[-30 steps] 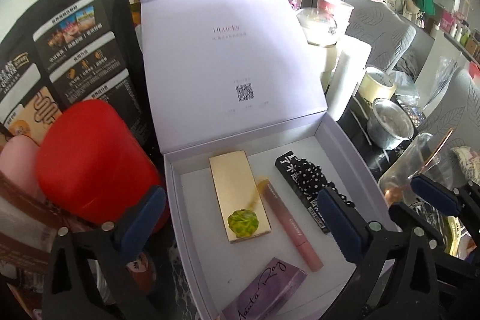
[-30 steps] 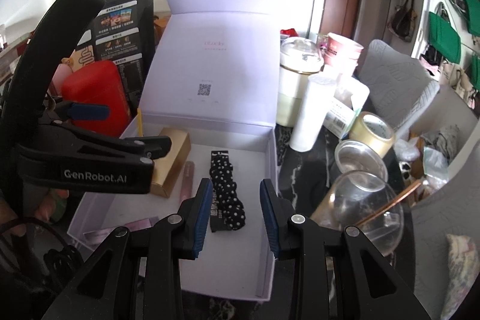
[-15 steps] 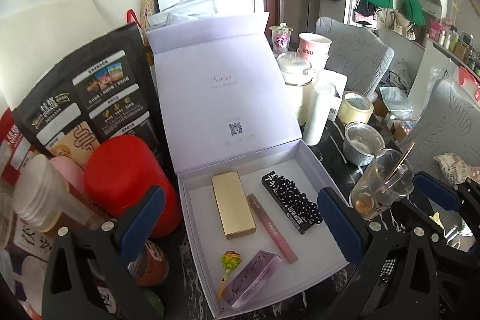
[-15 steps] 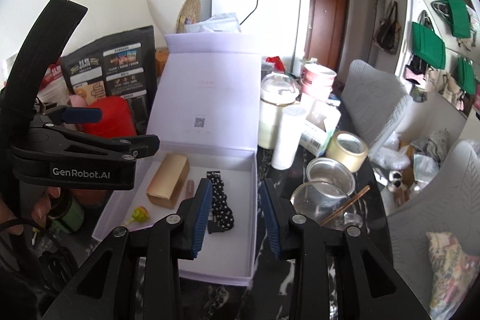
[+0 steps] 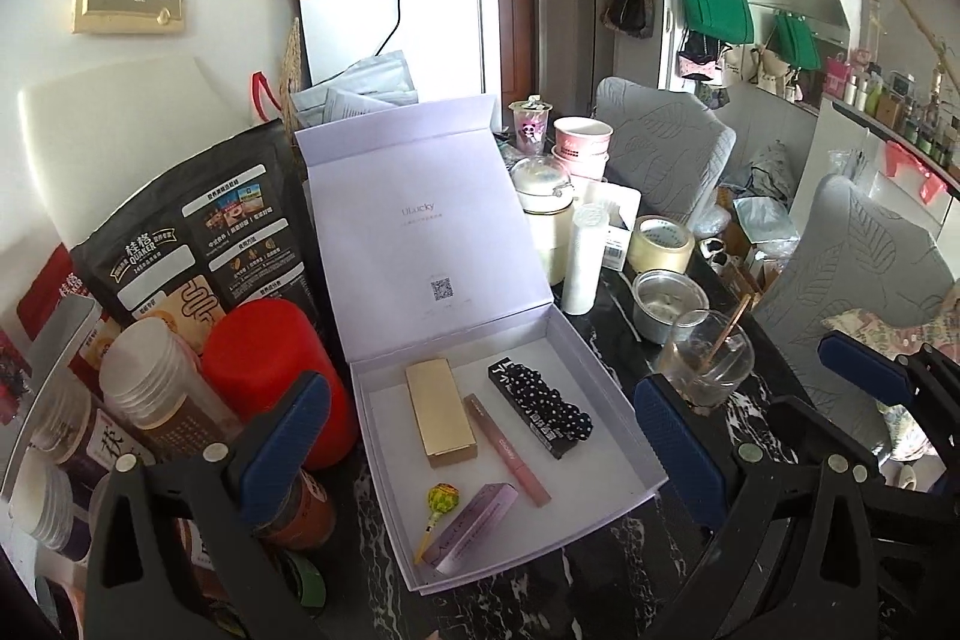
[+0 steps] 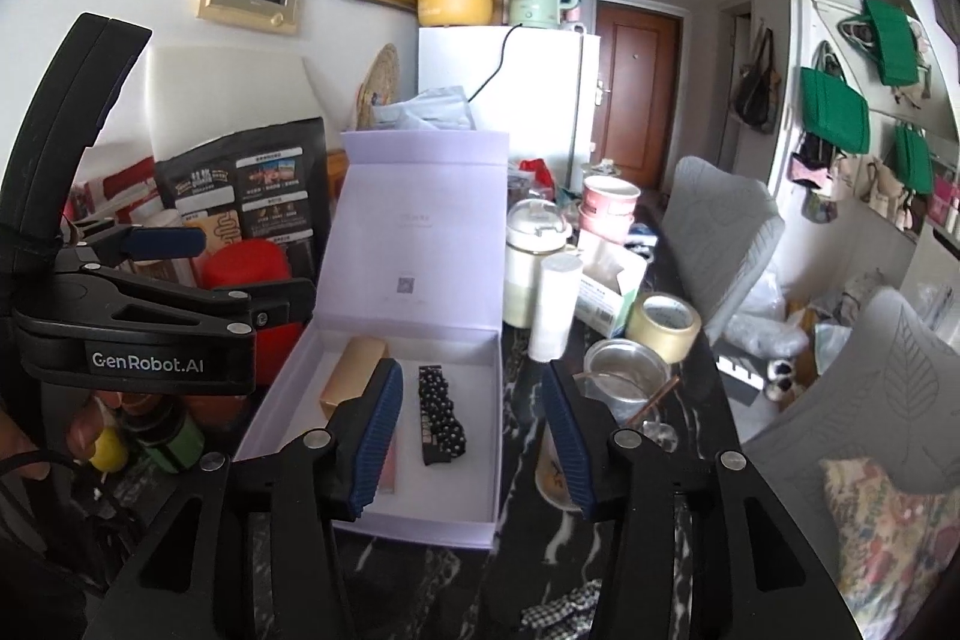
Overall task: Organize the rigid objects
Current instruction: 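Move both tools back over the gingham scrunchie and cream claw clip, then grasp the gingham scrunchie with the left tool while the right tool grasps the cream claw clip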
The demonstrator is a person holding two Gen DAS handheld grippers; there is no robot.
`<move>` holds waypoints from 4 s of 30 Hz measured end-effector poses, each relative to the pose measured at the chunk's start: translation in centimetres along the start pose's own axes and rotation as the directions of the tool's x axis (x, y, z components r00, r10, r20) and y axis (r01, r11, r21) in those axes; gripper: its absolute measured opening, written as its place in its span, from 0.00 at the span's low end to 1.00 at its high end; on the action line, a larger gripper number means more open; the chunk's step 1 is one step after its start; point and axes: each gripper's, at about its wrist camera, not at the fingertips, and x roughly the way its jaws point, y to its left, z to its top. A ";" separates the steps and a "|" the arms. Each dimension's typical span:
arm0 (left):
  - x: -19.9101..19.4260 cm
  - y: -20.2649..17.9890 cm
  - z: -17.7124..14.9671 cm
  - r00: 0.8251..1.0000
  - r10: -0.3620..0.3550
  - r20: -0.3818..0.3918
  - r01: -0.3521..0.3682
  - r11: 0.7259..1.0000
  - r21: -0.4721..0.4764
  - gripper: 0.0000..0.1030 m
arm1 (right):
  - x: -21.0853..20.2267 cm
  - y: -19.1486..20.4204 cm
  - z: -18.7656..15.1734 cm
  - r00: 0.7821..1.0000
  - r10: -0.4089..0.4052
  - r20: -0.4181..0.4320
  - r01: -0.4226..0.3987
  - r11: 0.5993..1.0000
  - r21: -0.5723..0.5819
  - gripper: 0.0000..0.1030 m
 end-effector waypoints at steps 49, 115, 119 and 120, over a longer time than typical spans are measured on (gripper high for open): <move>0.7 -14.2 -12.6 0.903 -0.383 -0.195 0.403 0.913 0.069 1.00 | -10.6 -9.3 -15.7 0.968 -0.194 -0.160 0.232 0.934 0.271 0.68; 14.6 -22.7 -13.8 0.883 -0.307 -0.355 0.380 0.912 0.157 0.32 | 3.2 -21.2 -20.6 0.907 -0.151 -0.392 0.297 0.890 0.345 0.22; 13.6 -22.0 -14.5 0.878 -0.313 -0.363 0.384 0.912 0.142 0.32 | 2.2 -20.1 -21.1 0.905 -0.154 -0.398 0.301 0.891 0.340 0.22; 13.3 -21.8 -14.7 0.878 -0.312 -0.364 0.384 0.912 0.143 0.32 | 1.8 -19.7 -21.2 0.905 -0.152 -0.398 0.299 0.892 0.340 0.22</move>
